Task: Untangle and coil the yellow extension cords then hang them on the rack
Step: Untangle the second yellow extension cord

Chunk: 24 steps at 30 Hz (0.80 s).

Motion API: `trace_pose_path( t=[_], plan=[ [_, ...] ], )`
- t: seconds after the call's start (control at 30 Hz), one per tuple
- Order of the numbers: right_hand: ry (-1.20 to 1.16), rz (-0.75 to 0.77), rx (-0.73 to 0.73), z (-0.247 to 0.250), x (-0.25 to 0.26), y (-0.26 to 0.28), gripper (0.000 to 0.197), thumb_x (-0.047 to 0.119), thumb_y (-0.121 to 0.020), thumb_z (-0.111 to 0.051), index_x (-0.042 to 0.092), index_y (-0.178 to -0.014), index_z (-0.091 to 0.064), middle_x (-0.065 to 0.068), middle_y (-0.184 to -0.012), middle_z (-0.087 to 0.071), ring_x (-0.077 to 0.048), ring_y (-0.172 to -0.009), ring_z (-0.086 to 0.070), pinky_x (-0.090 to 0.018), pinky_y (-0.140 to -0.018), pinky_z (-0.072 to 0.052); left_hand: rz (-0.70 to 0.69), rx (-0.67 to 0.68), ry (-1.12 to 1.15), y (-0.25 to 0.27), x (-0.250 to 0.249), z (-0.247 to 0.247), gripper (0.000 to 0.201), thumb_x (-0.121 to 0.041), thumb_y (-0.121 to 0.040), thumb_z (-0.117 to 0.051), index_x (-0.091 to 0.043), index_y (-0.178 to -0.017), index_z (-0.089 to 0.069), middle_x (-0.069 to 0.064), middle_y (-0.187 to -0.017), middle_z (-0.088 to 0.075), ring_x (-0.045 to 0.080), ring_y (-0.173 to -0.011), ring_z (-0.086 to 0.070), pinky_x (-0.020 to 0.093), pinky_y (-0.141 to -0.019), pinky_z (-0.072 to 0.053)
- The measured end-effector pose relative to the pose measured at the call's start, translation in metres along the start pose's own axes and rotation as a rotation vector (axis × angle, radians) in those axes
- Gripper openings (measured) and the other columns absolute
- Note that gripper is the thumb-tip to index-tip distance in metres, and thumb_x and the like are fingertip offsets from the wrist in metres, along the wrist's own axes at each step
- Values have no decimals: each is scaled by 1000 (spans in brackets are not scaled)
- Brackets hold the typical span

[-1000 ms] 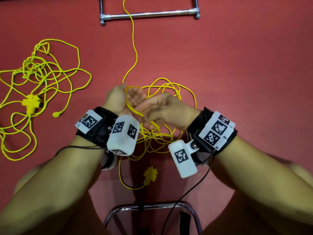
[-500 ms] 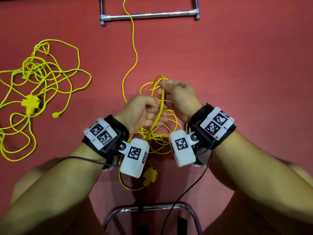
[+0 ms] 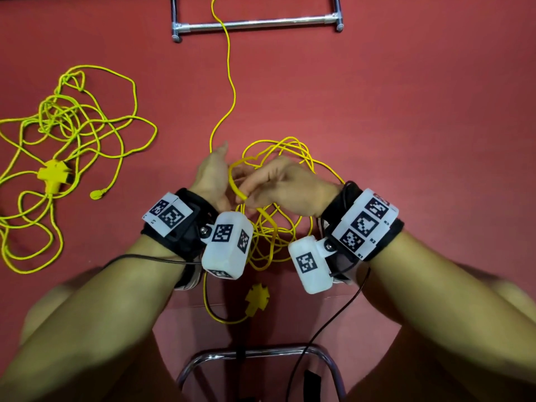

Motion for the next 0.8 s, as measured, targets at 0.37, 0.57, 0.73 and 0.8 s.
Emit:
trace_pose_path(
  t=[0.37, 0.57, 0.73, 0.8],
  plan=[
    [-78, -339, -645, 43, -28, -11, 45, 49, -92, -50, 8, -80, -67, -7, -70, -67, -22, -62, -61, -36, -63, -47, -220, 248, -52, 27, -11, -15, 19, -4, -97, -49, -13, -109, -60, 0, -74, -73, 15, -73, -72, 24, -61, -54],
    [-607, -336, -703, 42, -25, -13, 32, 23, -102, -49, 11, -75, -63, -2, -65, -57, -20, -62, -53, -26, -59, -43, -138, 405, -301, 34, -1, -16, 22, -5, -92, -50, -6, -106, -68, 10, -89, -75, 19, -77, -73, 29, -67, -55],
    [-455, -173, -501, 28, -9, -10, 24, 12, -103, -44, 14, -91, -64, 0, -67, -55, -14, -60, -54, -22, -53, -44, -5, 225, -236, 20, -4, -8, 44, -51, -94, -43, -13, -81, -61, 4, -75, -65, 22, -65, -63, 33, -66, -50],
    [-478, -131, -317, 18, 0, -4, 24, 12, -103, -45, 13, -90, -66, 1, -64, -57, -9, -56, -56, -22, -53, -48, 4, 200, -103, 19, -7, -7, 54, -59, -96, -34, -13, -83, -58, 3, -64, -61, 20, -56, -62, 34, -65, -51]
  ],
)
Point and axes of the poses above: each hand's wrist, its own y-axis away from the middle knuckle, its own z-axis out of the back of the hand, x = y × z, the point moved 2 cm from there along -y, towards the middle knuckle
